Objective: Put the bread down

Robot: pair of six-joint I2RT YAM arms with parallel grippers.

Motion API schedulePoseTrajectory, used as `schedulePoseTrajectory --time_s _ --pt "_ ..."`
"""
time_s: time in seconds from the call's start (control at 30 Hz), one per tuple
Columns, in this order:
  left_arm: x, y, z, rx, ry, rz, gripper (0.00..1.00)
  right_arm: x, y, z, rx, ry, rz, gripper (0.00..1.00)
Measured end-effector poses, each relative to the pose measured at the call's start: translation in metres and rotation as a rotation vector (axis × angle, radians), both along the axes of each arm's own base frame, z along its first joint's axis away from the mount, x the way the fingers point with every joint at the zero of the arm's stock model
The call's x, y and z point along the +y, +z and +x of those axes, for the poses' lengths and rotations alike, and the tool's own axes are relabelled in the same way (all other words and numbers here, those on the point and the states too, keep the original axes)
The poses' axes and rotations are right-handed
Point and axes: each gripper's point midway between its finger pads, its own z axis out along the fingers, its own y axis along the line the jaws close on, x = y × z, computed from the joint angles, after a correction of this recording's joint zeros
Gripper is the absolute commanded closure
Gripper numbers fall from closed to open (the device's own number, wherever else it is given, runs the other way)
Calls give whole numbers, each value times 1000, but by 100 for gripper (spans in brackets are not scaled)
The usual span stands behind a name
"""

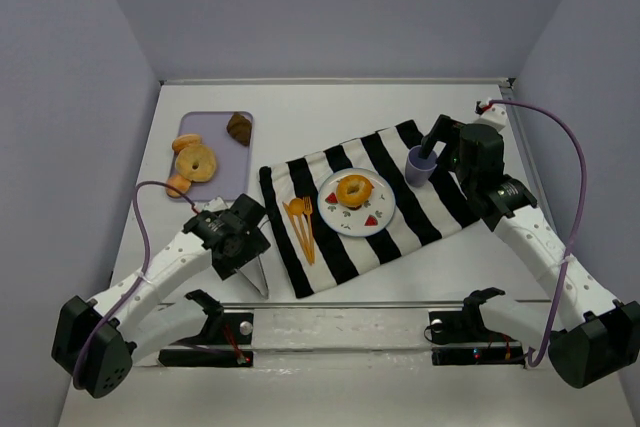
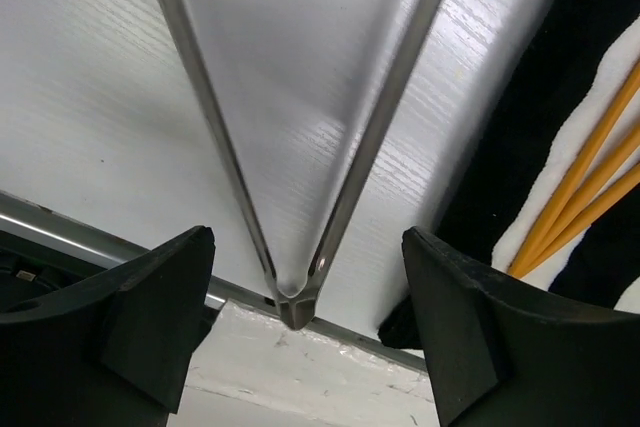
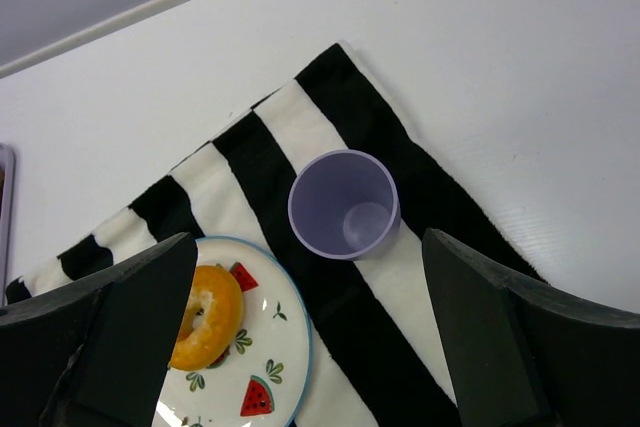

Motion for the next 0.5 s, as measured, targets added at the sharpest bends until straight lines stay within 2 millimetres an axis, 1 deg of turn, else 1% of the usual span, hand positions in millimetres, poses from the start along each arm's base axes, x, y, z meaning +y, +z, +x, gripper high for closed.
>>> schedulePoseTrajectory --time_s 0.03,0.07,0.17,0.3,0.4,0.5 --pt "0 1 0 -3 1 -1 5 0 0 0 0 0 0 0" --pt "1 2 0 -6 2 -2 1 0 0 0 -1 0 0 0" --pt "1 9 1 -22 3 -10 1 0 1 0 -1 0 0 0" --pt "-2 29 6 -72 -6 -38 1 0 1 -1 -3 0 1 0" --pt "-7 60 18 -142 -29 -59 1 -1 5 -2 -14 0 5 0" --pt "-12 118 43 -295 -36 -89 1 -1 10 -4 -28 1 11 0"
